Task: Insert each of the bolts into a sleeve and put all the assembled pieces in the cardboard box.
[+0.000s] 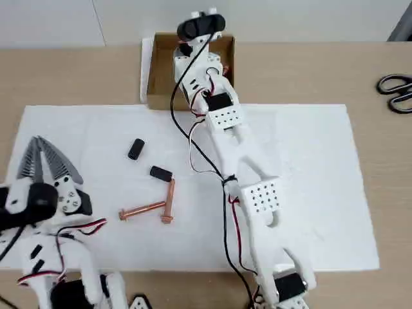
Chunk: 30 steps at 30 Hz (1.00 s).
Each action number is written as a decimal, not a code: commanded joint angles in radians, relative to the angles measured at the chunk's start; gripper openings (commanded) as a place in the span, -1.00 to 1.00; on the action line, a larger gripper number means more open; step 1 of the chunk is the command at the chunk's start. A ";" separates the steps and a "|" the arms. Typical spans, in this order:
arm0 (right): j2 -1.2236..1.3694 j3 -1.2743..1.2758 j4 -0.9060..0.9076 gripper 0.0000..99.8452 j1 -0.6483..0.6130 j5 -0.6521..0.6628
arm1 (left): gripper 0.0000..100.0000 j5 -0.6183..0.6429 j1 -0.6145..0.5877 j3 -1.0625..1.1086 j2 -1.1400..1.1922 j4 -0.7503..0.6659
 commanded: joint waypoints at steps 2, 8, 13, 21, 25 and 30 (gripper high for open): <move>0.068 -0.253 0.148 -0.99 -0.005 -0.015 | -0.99 0.003 -0.005 -0.004 -0.011 0.066; 0.085 -0.292 0.263 -0.74 -0.007 -0.015 | -0.98 0.003 -0.005 -0.004 -0.011 0.176; 0.084 -0.296 0.311 -0.63 -0.007 -0.015 | -0.98 -0.002 -0.015 -0.005 -0.011 0.261; -0.010 -0.371 0.504 -0.65 -0.010 -0.014 | -0.98 0.003 -0.296 0.030 -0.011 0.264; -0.120 -0.410 0.730 -0.65 -0.028 -0.011 | -0.98 0.003 -0.428 0.058 -0.012 0.264; -0.185 -0.408 1.036 -0.65 -0.101 0.141 | -0.98 0.003 -0.457 0.077 -0.012 0.270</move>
